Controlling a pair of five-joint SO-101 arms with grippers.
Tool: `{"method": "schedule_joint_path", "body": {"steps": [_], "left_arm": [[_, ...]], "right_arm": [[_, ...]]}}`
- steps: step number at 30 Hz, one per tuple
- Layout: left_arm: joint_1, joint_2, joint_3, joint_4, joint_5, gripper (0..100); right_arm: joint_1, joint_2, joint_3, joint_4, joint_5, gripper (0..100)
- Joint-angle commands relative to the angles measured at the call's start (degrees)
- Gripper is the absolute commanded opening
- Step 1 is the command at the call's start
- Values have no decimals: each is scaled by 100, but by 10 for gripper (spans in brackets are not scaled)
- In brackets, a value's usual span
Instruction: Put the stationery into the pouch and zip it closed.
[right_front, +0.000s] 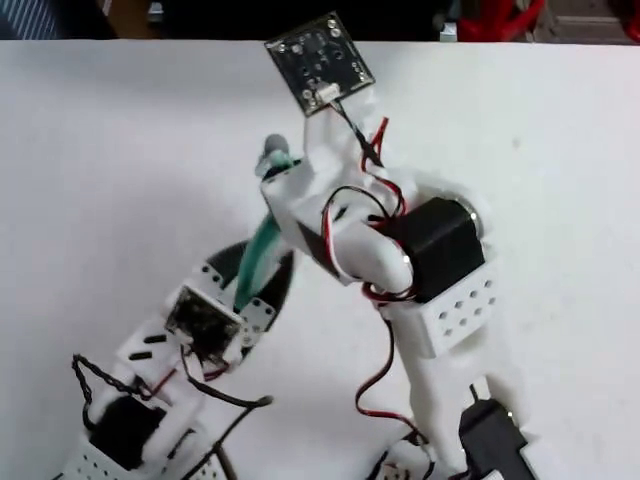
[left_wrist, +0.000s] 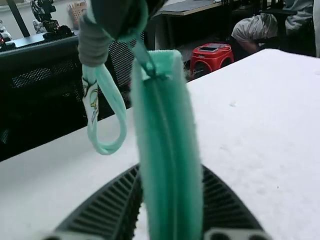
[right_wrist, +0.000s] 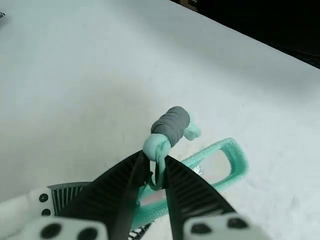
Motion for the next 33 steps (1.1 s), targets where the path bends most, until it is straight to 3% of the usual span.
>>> {"method": "schedule_joint_path", "body": {"steps": [1,7,13,15,18,20,26,33], "left_arm": [[-180,-92,-501,167,387,189],[-277,-92,-1292,932,387,192],[-277,-92,-1125,686,378,186],[-277,-92,-1099,686,369,146],[-233,-92,-1099,695,-149,9],[-224,-92,-1081,712,-378,37],[-189,-92,-1099,923,-413,22],[-198,-92,-1108,985,-413,22]], "right_arm": [[-75,-22,-26,-189,-62,19],[-92,-31,343,-338,-70,19],[-549,-92,615,-365,-79,19],[-602,-92,563,-365,-79,19],[-593,-92,484,-382,-79,19],[-576,-92,422,-400,-62,19],[312,-31,132,-892,-26,19],[1226,-31,879,-1833,70,19]]}}
